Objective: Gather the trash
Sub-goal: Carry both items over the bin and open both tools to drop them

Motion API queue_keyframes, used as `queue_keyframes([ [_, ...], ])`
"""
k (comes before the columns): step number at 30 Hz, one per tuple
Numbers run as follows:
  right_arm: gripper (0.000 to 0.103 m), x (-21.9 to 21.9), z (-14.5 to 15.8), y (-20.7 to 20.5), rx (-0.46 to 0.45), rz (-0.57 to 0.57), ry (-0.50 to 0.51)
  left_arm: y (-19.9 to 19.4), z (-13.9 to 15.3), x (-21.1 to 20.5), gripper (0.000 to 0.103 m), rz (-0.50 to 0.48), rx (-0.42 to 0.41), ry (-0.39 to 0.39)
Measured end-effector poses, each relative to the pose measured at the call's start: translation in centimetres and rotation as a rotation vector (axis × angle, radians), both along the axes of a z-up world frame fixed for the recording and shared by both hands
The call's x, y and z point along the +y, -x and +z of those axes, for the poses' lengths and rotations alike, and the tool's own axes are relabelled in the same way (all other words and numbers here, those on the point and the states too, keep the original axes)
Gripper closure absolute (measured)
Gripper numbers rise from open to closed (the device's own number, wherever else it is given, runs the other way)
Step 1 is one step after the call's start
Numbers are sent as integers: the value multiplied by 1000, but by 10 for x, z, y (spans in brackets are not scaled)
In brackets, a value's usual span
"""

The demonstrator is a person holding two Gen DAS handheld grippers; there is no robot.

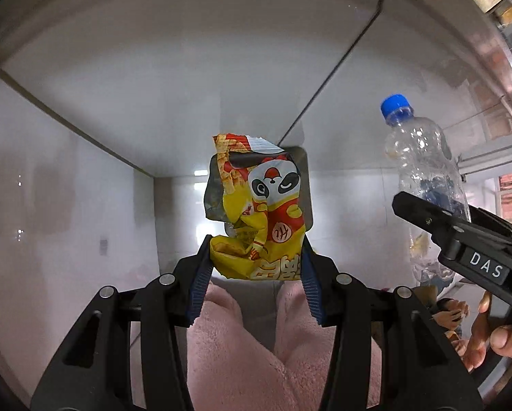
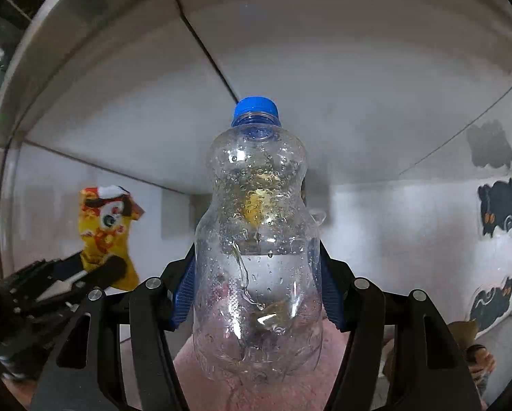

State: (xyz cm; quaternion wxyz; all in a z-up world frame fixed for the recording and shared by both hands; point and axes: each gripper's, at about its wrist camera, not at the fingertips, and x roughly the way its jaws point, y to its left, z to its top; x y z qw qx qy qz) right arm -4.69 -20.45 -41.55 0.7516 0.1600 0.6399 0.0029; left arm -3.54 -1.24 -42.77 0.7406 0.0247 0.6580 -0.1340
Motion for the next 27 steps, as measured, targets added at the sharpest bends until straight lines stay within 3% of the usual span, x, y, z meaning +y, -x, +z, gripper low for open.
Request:
queue_keyframes([
  [6,41,4,-42,-23,37,14,-3,-22,-51,-6,58,5,79,2],
  [14,40,7,-78,-34,91,-5,-10,-38,-82,-9,57,-17,113,2],
  [20,40,7,-77,-40,107,-36,-36,-44,-82,-15,56,-17,110,10],
  [27,33,1,-62,-39,95,-64,-39,-44,-79,-10,45,-16,95,7],
])
